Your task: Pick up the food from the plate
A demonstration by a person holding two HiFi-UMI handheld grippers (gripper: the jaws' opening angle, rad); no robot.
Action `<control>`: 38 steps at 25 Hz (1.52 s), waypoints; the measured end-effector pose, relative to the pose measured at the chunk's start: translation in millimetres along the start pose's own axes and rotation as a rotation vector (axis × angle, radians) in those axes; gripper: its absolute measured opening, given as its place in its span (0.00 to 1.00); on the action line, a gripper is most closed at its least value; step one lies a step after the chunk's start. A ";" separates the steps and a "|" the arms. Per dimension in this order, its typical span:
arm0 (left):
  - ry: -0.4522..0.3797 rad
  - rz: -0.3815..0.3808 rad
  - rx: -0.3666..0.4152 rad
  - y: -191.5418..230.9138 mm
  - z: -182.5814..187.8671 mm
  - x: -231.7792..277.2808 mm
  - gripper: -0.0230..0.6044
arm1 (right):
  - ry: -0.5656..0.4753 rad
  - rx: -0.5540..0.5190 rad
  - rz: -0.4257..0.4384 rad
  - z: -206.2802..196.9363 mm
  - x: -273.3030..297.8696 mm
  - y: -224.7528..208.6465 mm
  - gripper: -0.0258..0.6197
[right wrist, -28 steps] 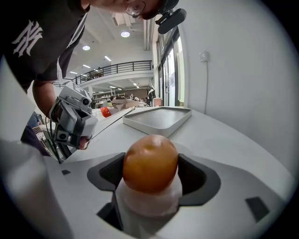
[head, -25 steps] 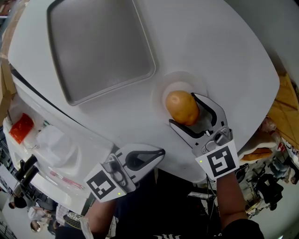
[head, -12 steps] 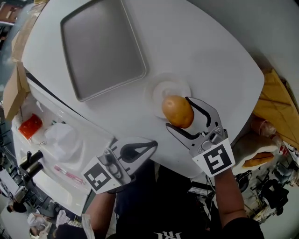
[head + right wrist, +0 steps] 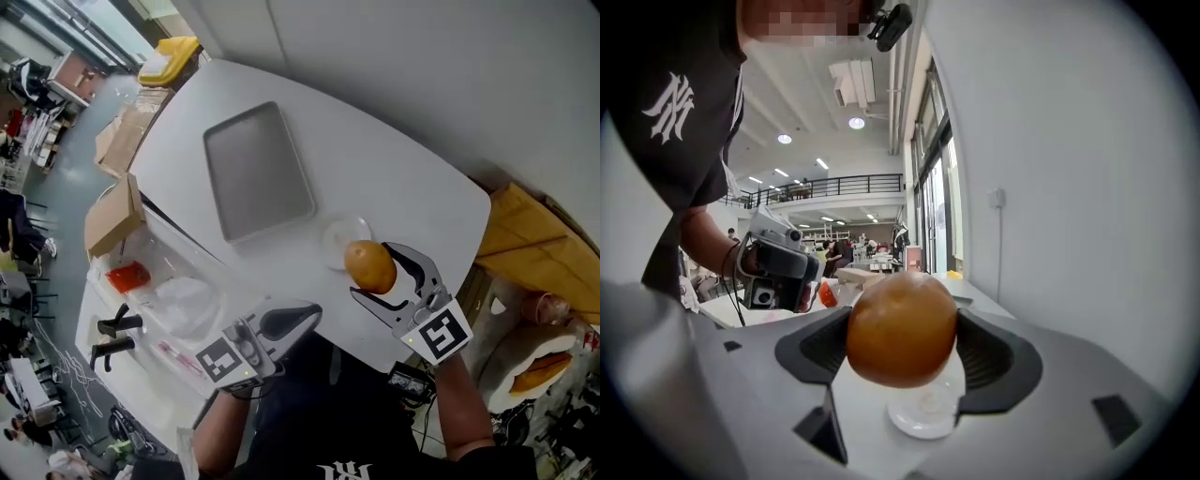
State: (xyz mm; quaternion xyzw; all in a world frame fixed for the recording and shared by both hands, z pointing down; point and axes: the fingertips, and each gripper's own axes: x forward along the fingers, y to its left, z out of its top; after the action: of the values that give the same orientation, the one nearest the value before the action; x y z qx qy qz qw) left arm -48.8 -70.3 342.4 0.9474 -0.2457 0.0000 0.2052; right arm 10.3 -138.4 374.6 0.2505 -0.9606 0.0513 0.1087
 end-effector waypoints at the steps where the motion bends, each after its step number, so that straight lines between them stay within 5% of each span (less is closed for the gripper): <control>1: -0.004 -0.001 0.014 -7.4 9.7 -2.9 0.05 | -0.022 0.012 -0.008 13.1 -8.3 2.4 0.58; 15: -0.076 -0.111 0.272 -118.4 113.9 -95.7 0.05 | -0.175 0.075 -0.073 130.0 -91.9 107.6 0.58; 23: -0.146 -0.138 0.255 -166.7 88.5 -192.5 0.05 | -0.312 0.244 -0.122 153.9 -125.9 182.1 0.58; 27: -0.172 -0.142 0.204 -178.0 69.4 -227.2 0.05 | -0.350 0.245 -0.133 165.5 -138.6 221.7 0.58; 38: -0.089 -0.173 0.268 -241.6 53.6 -209.1 0.05 | -0.369 0.260 -0.114 148.2 -192.7 248.8 0.58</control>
State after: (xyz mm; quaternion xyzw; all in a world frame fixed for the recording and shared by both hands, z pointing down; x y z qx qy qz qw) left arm -125.5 198.3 178.2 0.9830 -0.1696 -0.0266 0.0651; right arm 24.5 145.8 174.5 0.3215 -0.9338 0.1218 -0.0994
